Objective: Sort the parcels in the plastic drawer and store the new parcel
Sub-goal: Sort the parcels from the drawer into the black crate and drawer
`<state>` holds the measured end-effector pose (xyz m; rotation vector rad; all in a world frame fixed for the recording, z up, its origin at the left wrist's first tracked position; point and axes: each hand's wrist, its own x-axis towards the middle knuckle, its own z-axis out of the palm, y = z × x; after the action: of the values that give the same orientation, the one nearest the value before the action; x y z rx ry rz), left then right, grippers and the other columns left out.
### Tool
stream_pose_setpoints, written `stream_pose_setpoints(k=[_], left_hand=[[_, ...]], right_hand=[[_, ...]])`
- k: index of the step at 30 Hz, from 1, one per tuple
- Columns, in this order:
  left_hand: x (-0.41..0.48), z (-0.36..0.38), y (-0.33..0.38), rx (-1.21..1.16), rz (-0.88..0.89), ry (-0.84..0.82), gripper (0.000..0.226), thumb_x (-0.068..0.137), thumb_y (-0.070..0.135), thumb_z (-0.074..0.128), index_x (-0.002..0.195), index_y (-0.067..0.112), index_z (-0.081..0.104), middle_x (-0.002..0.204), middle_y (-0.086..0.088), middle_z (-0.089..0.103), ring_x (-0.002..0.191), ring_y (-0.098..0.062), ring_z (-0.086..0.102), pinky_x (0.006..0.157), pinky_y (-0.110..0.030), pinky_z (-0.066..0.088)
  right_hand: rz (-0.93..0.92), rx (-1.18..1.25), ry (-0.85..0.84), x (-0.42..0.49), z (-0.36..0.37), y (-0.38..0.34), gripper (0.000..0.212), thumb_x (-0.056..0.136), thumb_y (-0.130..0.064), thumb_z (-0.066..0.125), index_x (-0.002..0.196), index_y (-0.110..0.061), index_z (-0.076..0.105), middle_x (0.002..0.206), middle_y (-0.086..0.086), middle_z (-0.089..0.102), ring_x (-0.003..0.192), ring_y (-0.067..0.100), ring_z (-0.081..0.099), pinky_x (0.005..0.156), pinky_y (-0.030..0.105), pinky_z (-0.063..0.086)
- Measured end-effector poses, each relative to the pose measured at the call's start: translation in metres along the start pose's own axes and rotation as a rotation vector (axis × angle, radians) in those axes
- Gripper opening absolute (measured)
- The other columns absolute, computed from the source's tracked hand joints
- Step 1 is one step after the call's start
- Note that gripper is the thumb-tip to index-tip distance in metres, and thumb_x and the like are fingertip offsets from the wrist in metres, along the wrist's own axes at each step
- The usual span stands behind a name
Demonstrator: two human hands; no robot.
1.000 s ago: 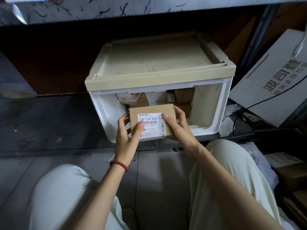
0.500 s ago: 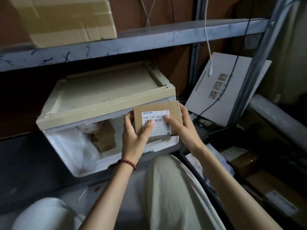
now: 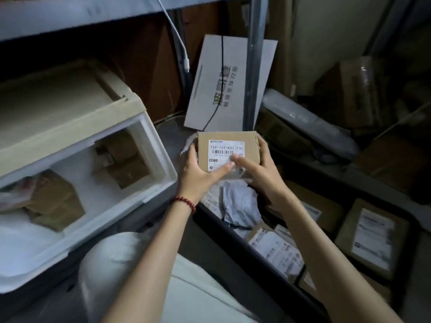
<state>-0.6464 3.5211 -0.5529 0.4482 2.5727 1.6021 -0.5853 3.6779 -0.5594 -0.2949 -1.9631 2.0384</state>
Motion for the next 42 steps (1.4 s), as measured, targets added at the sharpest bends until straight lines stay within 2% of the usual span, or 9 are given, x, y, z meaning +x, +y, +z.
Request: stream_pose_setpoints(k=[3, 6, 9, 14, 19, 25, 30, 35, 42], left_hand=[[0.000, 0.036, -0.008, -0.043, -0.060, -0.115, 0.112, 0.055, 0.060, 0.083, 0.146, 0.025, 0.029, 0.126, 0.007, 0.060, 0.114, -0.011, 0.057, 0.097, -0.038, 0.049], [-0.006, 0.066, -0.013, -0.086, -0.081, -0.210, 0.108, 0.061, 0.049, 0.085, 0.148, 0.025, 0.025, 0.134, 0.008, 0.051, 0.124, -0.011, 0.048, 0.102, -0.032, 0.042], [-0.009, 0.094, -0.019, -0.086, -0.072, -0.290, 0.111, 0.053, 0.058, 0.083, 0.146, 0.029, 0.028, 0.135, 0.005, 0.052, 0.124, -0.012, 0.049, 0.104, -0.039, 0.044], [-0.008, 0.133, -0.024, -0.064, -0.082, -0.451, 0.101, 0.067, 0.040, 0.084, 0.147, 0.030, 0.023, 0.126, 0.008, 0.056, 0.114, -0.011, 0.055, 0.098, -0.032, 0.047], [-0.010, 0.163, -0.041, 0.043, -0.078, -0.615, 0.100, 0.069, 0.042, 0.082, 0.146, 0.036, 0.019, 0.124, 0.003, 0.057, 0.105, -0.012, 0.058, 0.086, -0.027, 0.050], [-0.016, 0.186, -0.055, 0.101, -0.151, -0.731, 0.102, 0.071, 0.044, 0.080, 0.149, 0.034, 0.016, 0.133, 0.002, 0.054, 0.115, -0.015, 0.055, 0.098, -0.034, 0.047], [-0.017, 0.195, -0.060, 0.314, -0.070, -0.758, 0.099, 0.076, 0.046, 0.075, 0.152, 0.027, 0.014, 0.142, -0.006, 0.039, 0.130, -0.023, 0.041, 0.106, -0.034, 0.036], [-0.019, 0.194, -0.061, 0.467, -0.008, -0.786, 0.094, 0.082, 0.058, 0.062, 0.152, 0.030, 0.005, 0.138, -0.002, 0.050, 0.123, -0.025, 0.050, 0.104, -0.045, 0.039], [-0.016, 0.180, -0.054, 0.895, 0.275, -0.616, 0.061, 0.089, 0.057, 0.043, 0.143, 0.030, 0.032, 0.139, 0.001, 0.049, 0.127, -0.024, 0.041, 0.100, -0.044, 0.030]], right_hand=[[0.064, -0.033, 0.066, -0.011, -0.030, 0.017, 0.079, 0.081, -0.024, 0.076, 0.143, -0.033, 0.028, 0.123, -0.008, 0.058, 0.108, 0.010, 0.064, 0.087, 0.040, 0.057], [0.134, -0.060, 0.147, -0.024, -0.056, 0.034, 0.081, 0.080, -0.026, 0.076, 0.145, -0.031, 0.028, 0.124, -0.008, 0.056, 0.109, 0.013, 0.063, 0.083, 0.041, 0.059], [0.194, -0.080, 0.218, -0.036, -0.080, 0.049, 0.082, 0.079, -0.027, 0.077, 0.145, -0.029, 0.028, 0.128, -0.005, 0.055, 0.109, 0.011, 0.061, 0.076, 0.031, 0.060], [0.278, -0.122, 0.374, -0.056, -0.106, 0.079, 0.086, 0.077, -0.038, 0.077, 0.145, -0.029, 0.026, 0.139, 0.000, 0.050, 0.119, 0.013, 0.055, 0.095, 0.041, 0.053], [0.390, -0.240, 0.472, -0.078, -0.115, 0.100, 0.091, 0.079, -0.038, 0.075, 0.149, -0.022, 0.019, 0.146, 0.005, 0.042, 0.119, 0.016, 0.050, 0.082, 0.019, 0.047], [0.460, -0.393, 0.545, -0.085, -0.122, 0.118, 0.093, 0.075, -0.046, 0.078, 0.145, -0.025, 0.021, 0.145, 0.007, 0.041, 0.127, 0.022, 0.046, 0.101, 0.040, 0.045], [0.552, -0.577, 0.464, -0.086, -0.121, 0.122, 0.081, 0.080, -0.046, 0.073, 0.144, -0.029, 0.026, 0.141, 0.010, 0.035, 0.123, 0.025, 0.047, 0.098, 0.036, 0.042], [0.534, -0.736, 0.507, -0.081, -0.116, 0.128, 0.080, 0.081, -0.043, 0.072, 0.145, -0.017, 0.031, 0.147, 0.008, 0.027, 0.137, 0.026, 0.031, 0.110, 0.040, 0.033], [0.441, -0.953, 0.411, -0.074, -0.115, 0.125, 0.074, 0.081, -0.038, 0.073, 0.143, -0.020, 0.038, 0.148, 0.007, 0.032, 0.142, 0.022, 0.019, 0.117, 0.040, 0.022]])
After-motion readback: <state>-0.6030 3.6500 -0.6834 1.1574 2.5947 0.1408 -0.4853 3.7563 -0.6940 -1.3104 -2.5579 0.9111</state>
